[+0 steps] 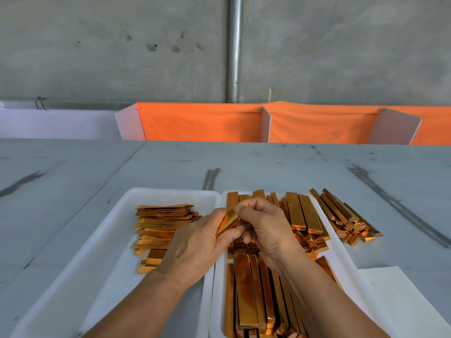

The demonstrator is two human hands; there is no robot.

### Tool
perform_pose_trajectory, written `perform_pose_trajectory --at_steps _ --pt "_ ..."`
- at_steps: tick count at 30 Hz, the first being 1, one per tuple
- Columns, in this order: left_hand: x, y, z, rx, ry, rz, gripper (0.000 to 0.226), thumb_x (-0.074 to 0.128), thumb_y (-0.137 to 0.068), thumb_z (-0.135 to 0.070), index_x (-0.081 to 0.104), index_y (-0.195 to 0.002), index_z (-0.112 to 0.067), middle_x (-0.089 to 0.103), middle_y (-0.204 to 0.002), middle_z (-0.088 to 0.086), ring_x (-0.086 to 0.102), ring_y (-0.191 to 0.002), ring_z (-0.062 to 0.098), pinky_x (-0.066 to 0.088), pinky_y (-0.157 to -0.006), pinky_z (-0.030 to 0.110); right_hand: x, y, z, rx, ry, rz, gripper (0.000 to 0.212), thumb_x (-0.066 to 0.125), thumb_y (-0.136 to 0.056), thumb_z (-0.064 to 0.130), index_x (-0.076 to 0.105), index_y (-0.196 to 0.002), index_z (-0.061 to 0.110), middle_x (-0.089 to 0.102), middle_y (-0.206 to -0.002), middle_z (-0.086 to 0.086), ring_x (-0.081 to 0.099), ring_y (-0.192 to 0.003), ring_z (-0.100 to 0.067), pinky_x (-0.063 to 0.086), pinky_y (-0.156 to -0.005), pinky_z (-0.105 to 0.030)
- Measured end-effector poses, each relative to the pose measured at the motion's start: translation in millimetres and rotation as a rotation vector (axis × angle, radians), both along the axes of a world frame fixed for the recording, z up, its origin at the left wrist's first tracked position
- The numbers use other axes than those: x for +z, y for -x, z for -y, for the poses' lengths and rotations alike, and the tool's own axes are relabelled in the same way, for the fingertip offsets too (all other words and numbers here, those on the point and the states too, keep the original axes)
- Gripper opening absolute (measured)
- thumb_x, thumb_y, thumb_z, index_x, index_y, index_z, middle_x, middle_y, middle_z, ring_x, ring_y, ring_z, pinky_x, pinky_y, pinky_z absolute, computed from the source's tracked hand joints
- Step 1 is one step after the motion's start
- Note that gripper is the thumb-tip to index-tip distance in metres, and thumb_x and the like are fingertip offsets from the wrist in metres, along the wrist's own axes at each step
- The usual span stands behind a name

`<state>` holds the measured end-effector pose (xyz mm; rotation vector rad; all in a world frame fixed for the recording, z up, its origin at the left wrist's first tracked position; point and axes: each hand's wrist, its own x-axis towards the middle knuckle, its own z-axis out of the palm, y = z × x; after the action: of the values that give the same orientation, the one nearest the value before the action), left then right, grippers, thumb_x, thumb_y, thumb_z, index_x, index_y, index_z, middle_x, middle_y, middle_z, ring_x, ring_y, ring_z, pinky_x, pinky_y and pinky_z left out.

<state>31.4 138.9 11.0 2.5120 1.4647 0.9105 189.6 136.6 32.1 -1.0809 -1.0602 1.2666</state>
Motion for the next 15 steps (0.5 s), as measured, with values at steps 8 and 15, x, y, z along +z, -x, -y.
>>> perform_pose_trajectory --at_steps 8,15 --pt "0.7 0.2 0.8 0.005 -0.009 -0.018 0.057 0.026 -0.086 -0.075 0.040 -0.124 -0.035 0.054 -0.083 -0.014 0.057 -0.072 0.004 0.043 -0.060 0.013 0.8 -2.2 0.7 -0.005 -0.066 0.072 0.009 0.069 -0.090 0.008 0.071 -0.082 0.009 0.066 -0.064 -0.008 0.054 -0.043 -0.011 0.045 -0.041 -0.020" --pt "0.7 0.7 0.7 0.020 0.012 -0.022 0.058 0.026 -0.085 -0.073 0.041 -0.125 -0.033 0.050 -0.078 -0.015 0.055 -0.069 0.004 0.037 -0.055 0.012 0.9 -5.3 2.9 -0.027 -0.111 0.194 0.014 0.067 -0.093 0.015 0.078 -0.085 0.016 0.066 -0.065 -0.018 0.052 -0.047 -0.018 0.049 -0.047 -0.024"
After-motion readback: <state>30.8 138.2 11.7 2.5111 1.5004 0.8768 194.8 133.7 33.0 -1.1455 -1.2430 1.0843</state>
